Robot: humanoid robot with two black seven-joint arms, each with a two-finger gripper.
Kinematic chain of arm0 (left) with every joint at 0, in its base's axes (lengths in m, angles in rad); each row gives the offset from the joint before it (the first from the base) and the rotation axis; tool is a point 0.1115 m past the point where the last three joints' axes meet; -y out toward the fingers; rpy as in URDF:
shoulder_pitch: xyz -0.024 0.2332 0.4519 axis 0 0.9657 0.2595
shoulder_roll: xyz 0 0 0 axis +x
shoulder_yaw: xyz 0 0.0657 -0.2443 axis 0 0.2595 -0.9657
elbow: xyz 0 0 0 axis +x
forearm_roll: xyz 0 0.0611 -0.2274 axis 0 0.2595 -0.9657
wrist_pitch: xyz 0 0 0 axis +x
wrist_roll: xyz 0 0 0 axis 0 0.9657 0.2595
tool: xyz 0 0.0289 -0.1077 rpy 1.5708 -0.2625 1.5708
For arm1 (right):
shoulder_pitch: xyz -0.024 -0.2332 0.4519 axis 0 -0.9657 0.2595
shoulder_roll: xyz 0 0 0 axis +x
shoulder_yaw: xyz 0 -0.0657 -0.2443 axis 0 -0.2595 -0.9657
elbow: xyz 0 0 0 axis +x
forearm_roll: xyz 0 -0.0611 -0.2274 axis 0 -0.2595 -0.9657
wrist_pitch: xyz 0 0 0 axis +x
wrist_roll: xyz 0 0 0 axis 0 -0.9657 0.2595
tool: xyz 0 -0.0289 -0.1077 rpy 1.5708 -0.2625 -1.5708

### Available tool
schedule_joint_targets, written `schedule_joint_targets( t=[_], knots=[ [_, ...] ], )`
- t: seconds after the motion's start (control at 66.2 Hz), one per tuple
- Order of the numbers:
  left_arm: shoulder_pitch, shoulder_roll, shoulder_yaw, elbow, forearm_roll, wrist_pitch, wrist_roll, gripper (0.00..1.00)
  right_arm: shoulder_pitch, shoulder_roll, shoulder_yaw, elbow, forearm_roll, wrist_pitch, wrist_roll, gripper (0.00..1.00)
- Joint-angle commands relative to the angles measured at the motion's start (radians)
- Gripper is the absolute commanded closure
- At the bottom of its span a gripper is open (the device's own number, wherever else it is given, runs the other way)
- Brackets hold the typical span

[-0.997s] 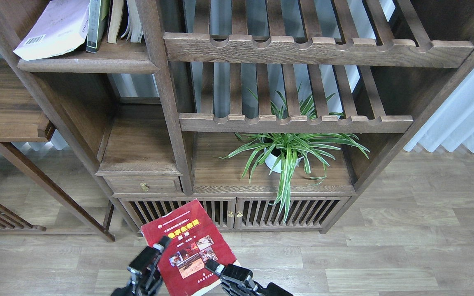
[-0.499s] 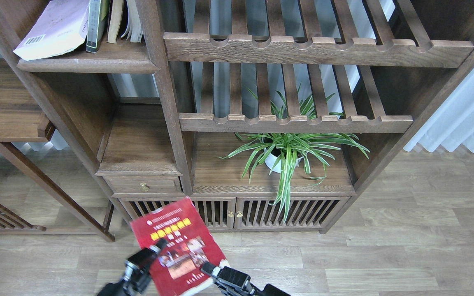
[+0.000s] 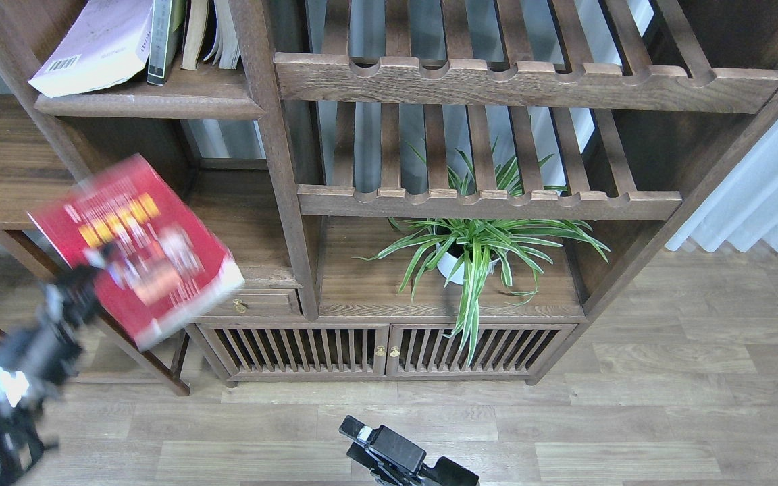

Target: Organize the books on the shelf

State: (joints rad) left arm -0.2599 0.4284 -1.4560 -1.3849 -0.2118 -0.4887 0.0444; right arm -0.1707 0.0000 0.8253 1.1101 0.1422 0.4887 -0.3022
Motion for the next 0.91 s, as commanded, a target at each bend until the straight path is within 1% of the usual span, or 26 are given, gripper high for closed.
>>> schedule_joint_targets(
  t=[0.0, 0.06, 0.151, 0.166, 0.181, 0.227, 0.257, 0.272, 0.287, 0.332, 0.348, 0.423, 0.529, 0.559, 0.574, 0.589, 0.619, 0.68, 0.771, 0.891],
  knots=[
    [-0.120, 0.085, -0.001, 0.003, 0.000, 0.000, -0.011, 1.00, 0.000, 0.000, 0.011, -0.003, 0.000, 0.000, 0.000, 0.02],
    [-0.166, 0.115, -0.001, 0.003, 0.000, 0.000, -0.005, 1.00, 0.000, 0.000, 0.011, -0.004, 0.002, 0.000, 0.001, 0.02],
    [-0.212, 0.147, -0.001, 0.003, 0.003, 0.000, 0.034, 1.00, 0.000, 0.000, 0.011, -0.004, 0.004, 0.000, 0.001, 0.02],
    [-0.220, 0.154, -0.004, 0.003, 0.006, 0.000, 0.055, 1.00, 0.000, 0.000, 0.011, -0.004, 0.004, 0.000, 0.001, 0.02],
    [-0.223, 0.156, -0.004, 0.004, 0.006, 0.000, 0.064, 1.00, 0.000, 0.000, 0.011, -0.004, 0.004, 0.000, 0.001, 0.02],
    [-0.240, 0.151, -0.014, 0.004, 0.011, 0.000, 0.123, 1.00, 0.000, 0.000, 0.011, -0.004, 0.004, 0.000, 0.001, 0.02],
    [-0.246, 0.150, -0.017, 0.006, 0.012, 0.000, 0.143, 1.00, 0.000, 0.000, 0.011, -0.004, 0.004, 0.000, 0.001, 0.02],
    [-0.251, 0.150, -0.041, 0.009, 0.021, 0.000, 0.208, 1.00, 0.000, 0.000, 0.011, -0.004, 0.004, 0.000, 0.001, 0.02],
    [-0.252, 0.150, -0.053, 0.013, 0.029, 0.000, 0.232, 1.00, 0.000, 0.000, 0.011, -0.003, 0.004, 0.000, 0.001, 0.02],
    [-0.255, 0.150, -0.073, 0.023, 0.048, 0.000, 0.268, 1.00, 0.000, 0.000, 0.011, -0.004, 0.004, 0.000, 0.001, 0.02],
    [-0.260, 0.150, -0.089, 0.033, 0.066, 0.000, 0.294, 1.00, 0.000, 0.000, 0.011, -0.004, 0.004, 0.000, 0.001, 0.02],
    [-0.298, 0.145, -0.113, 0.072, 0.135, 0.000, 0.347, 1.00, 0.000, 0.000, 0.011, -0.003, 0.004, 0.000, 0.001, 0.02],
    [-0.374, 0.147, -0.122, 0.104, 0.249, 0.000, 0.388, 1.00, 0.000, 0.000, 0.009, -0.003, 0.004, 0.000, 0.001, 0.02],
    [-0.409, 0.151, -0.126, 0.107, 0.290, 0.000, 0.410, 1.00, 0.000, 0.000, 0.009, -0.003, 0.004, 0.000, 0.001, 0.02],
    [-0.416, 0.151, -0.126, 0.110, 0.298, 0.000, 0.413, 1.00, 0.000, 0.000, 0.009, -0.003, 0.004, 0.000, 0.001, 0.02],
    [-0.438, 0.151, -0.129, 0.112, 0.320, 0.000, 0.431, 1.00, 0.000, 0.000, 0.009, -0.003, 0.004, 0.000, 0.001, 0.02],
    [-0.458, 0.151, -0.133, 0.113, 0.337, 0.000, 0.444, 1.00, 0.000, 0.000, 0.011, -0.003, 0.004, 0.000, 0.001, 0.02],
    [-0.498, 0.156, -0.141, 0.116, 0.367, 0.000, 0.444, 1.00, 0.000, 0.000, 0.011, -0.001, 0.004, 0.000, 0.001, 0.02],
    [-0.565, 0.155, -0.136, 0.124, 0.393, 0.000, 0.444, 1.00, 0.002, 0.000, 0.011, -0.001, 0.005, 0.000, 0.018, 0.02],
    [-0.616, 0.156, -0.139, 0.152, 0.440, 0.000, 0.444, 1.00, 0.002, 0.000, 0.015, -0.001, 0.004, 0.000, 0.021, 0.02]
  ],
)
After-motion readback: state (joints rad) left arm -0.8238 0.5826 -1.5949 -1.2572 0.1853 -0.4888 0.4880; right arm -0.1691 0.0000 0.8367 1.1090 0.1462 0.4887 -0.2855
